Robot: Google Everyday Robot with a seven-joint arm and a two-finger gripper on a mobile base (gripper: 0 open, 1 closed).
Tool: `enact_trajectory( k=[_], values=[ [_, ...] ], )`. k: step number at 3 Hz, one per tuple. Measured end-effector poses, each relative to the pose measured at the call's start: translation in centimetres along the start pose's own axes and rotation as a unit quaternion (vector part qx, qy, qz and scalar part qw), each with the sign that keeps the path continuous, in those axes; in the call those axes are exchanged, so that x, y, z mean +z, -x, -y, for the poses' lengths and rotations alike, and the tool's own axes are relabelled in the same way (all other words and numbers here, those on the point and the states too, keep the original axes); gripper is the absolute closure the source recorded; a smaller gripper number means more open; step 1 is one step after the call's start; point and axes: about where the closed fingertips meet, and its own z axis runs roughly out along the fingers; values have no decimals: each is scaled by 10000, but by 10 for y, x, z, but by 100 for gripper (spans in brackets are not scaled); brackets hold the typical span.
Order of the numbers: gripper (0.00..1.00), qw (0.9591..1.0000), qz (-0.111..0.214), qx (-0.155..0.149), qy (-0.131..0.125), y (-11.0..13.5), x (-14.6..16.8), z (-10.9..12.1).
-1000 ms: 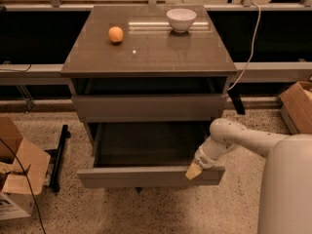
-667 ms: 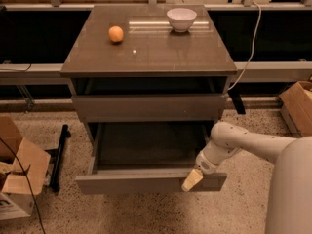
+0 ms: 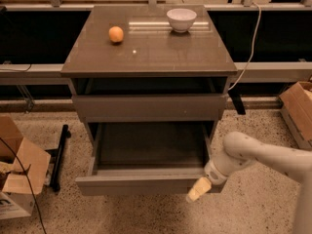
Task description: Open middle drawer
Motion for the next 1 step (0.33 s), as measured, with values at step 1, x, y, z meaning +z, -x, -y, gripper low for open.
enact_trajectory(
  k=[1],
  values=[
    [0, 9999, 25, 86, 50, -5, 0, -4]
  ],
)
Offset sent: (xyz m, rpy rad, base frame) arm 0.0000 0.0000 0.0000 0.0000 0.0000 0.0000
